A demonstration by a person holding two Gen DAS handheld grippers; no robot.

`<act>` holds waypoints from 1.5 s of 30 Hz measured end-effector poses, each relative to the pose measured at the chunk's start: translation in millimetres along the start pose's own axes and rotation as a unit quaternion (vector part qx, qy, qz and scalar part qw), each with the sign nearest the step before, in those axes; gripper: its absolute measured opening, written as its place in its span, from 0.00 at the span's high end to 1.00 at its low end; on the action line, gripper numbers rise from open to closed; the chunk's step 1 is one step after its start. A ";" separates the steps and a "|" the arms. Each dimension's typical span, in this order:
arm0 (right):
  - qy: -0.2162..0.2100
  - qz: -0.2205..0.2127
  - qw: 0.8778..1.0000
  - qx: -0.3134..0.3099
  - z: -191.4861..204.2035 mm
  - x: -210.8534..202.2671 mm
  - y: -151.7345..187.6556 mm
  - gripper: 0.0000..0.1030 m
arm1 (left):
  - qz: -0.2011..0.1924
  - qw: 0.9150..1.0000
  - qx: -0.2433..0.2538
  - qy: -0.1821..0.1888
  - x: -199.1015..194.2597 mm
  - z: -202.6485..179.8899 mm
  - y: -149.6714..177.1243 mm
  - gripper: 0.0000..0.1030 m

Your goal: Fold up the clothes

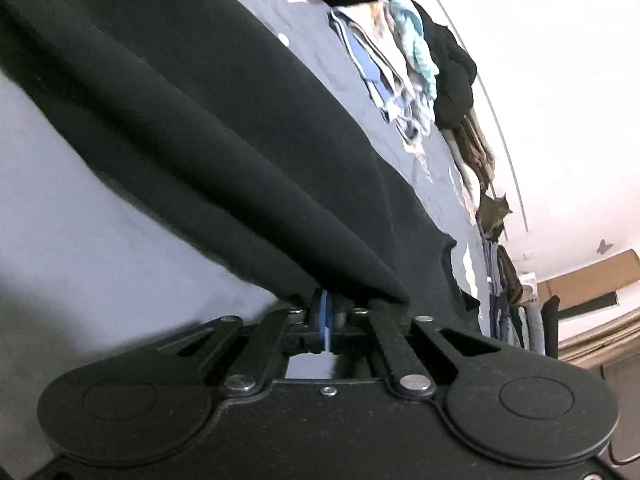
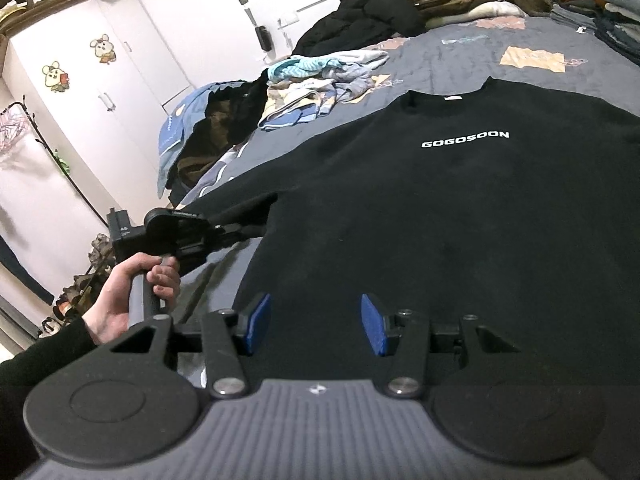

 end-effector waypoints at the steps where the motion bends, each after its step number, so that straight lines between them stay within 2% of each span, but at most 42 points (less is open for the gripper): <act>1: -0.001 0.002 1.000 -0.002 0.9 0.2 1.0 0.52 | 0.002 1.000 0.007 0.004 6.3 -6.0 0.4 0.78; 9: 0.005 0.011 1.000 -0.006 -0.3 0.4 -0.2 0.52 | 0.011 0.998 0.055 -0.018 45.3 -36.6 0.0 0.75; 10: 0.005 0.012 1.000 -0.006 -0.5 0.8 -0.5 0.52 | 0.011 0.998 0.060 -0.017 43.8 -37.1 0.1 0.78; 11: 0.004 0.013 1.000 -0.005 -0.9 1.2 -0.8 0.52 | 0.012 0.998 0.065 -0.016 42.4 -37.6 0.2 0.93; 12: 0.004 0.013 1.000 -0.005 -1.5 1.6 -1.0 0.52 | 0.012 0.997 0.070 -0.014 40.9 -38.1 0.3 0.96; 15: 0.003 0.015 1.000 0.000 -3.7 3.2 -1.4 0.52 | 0.014 0.996 0.086 -0.010 36.6 -39.5 0.5 0.97; 18: 0.000 0.015 1.000 0.004 -4.9 4.5 -0.2 0.52 | 0.004 0.996 0.088 0.003 15.1 -38.1 4.9 0.98; 28: -0.018 0.007 1.000 0.000 -2.7 -7.6 0.2 0.52 | 0.026 0.994 0.100 -0.026 -25.6 -33.6 37.9 0.98; 32: -0.005 -0.018 1.000 0.002 -18.7 -24.2 -11.5 0.51 | 0.026 0.992 0.122 -0.034 -49.0 -43.2 47.2 0.94; 33: 0.003 -0.028 1.000 0.006 -28.3 -31.6 -16.6 0.51 | 0.020 0.990 0.136 -0.029 -59.2 -54.7 48.5 0.92; 34: 0.015 -0.039 0.999 0.011 -39.8 -40.2 -22.1 0.51 | 0.013 0.988 0.155 -0.025 -69.0 -69.0 51.0 0.85; 35: 0.028 -0.053 0.998 0.015 -52.0 -49.1 -27.8 0.51 | 0.005 0.985 0.173 -0.021 -78.8 -83.3 53.5 0.70; 37: 0.066 -0.085 0.994 0.023 -83.3 -71.9 -42.6 0.51 | -0.012 0.975 0.221 -0.017 -95.7 -118.7 62.6 0.50; 40: 0.133 -0.147 0.979 0.045 -142.3 -116.7 -68.3 0.51 | -0.028 0.960 0.277 0.007 -107.5 -173.3 84.6 0.49; 41: 0.154 -0.164 0.973 0.055 -164.0 -132.6 -76.5 0.51 | -0.028 0.958 0.285 0.016 -110.4 -188.7 93.0 0.49; 45: 0.228 -0.224 0.941 0.114 -255.1 -192.7 -97.5 0.48 | -0.018 0.941 0.337 0.027 -111.4 -230.5 134.8 0.46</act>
Point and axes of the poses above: each gripper's, at about its wrist camera, not at the fingertips, and x roughly the way its jaws point, z to its left, y to its underside, the point moved 3 cm from there along x, roughly the way its jaws point, and after that the axes turned 13 degrees about x, right-handed, at the moved point
